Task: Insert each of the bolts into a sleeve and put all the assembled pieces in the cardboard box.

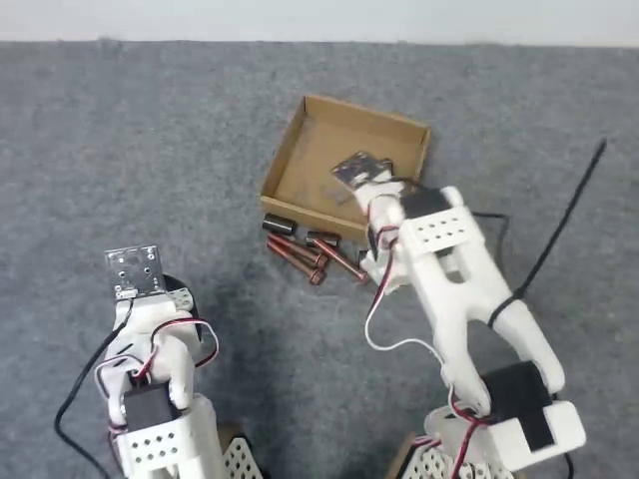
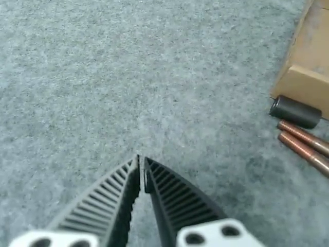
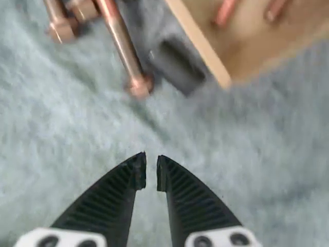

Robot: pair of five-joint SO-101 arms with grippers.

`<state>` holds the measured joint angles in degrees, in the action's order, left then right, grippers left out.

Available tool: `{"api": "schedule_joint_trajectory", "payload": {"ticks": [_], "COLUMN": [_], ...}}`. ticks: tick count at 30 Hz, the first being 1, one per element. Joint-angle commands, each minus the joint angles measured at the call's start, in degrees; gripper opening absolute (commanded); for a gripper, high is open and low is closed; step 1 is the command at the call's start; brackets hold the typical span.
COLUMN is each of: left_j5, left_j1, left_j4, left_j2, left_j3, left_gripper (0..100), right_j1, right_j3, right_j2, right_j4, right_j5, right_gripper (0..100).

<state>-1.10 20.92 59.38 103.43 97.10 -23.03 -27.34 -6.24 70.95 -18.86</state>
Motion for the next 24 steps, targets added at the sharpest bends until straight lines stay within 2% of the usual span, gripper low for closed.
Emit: {"api": "schedule_joint_trajectory", "payload": {"ticks": [1,4,7,12,18,24], "left_j5": [0.4,0.4,0.4,0.4,0.4,0.4], "left_j1": [0.4,0.4,0.4,0.4,0.4,0.4], "left_j4": [-1.2,-1.2,-1.4,-1.6,-1.6,-1.6], "left_j2": [0.9,0.9,0.9,0.9,0.9,0.9], "left_j3": [-0.6,-0.6,-0.6,-0.6,-0.6,-0.6], "left_gripper": [1,1,1,1,1,1], "right_j1": [-1.6,-1.6,-1.7,-1.4,-1.5,-2.6], "right_j3": [-4.7,-9.5,-11.7,-12.3,-12.4,-11.0], "right_j2": [-3.4,-3.4,-3.4,-2.7,5.5,5.8], "right_j4": [-12.8,-22.8,-27.7,-30.0,-36.4,-32.1], "right_j5": [-0.7,-0.7,-0.7,-0.7,-0.7,-0.8], "right_gripper": [1.8,1.7,1.7,1.7,1.7,1.7]}}
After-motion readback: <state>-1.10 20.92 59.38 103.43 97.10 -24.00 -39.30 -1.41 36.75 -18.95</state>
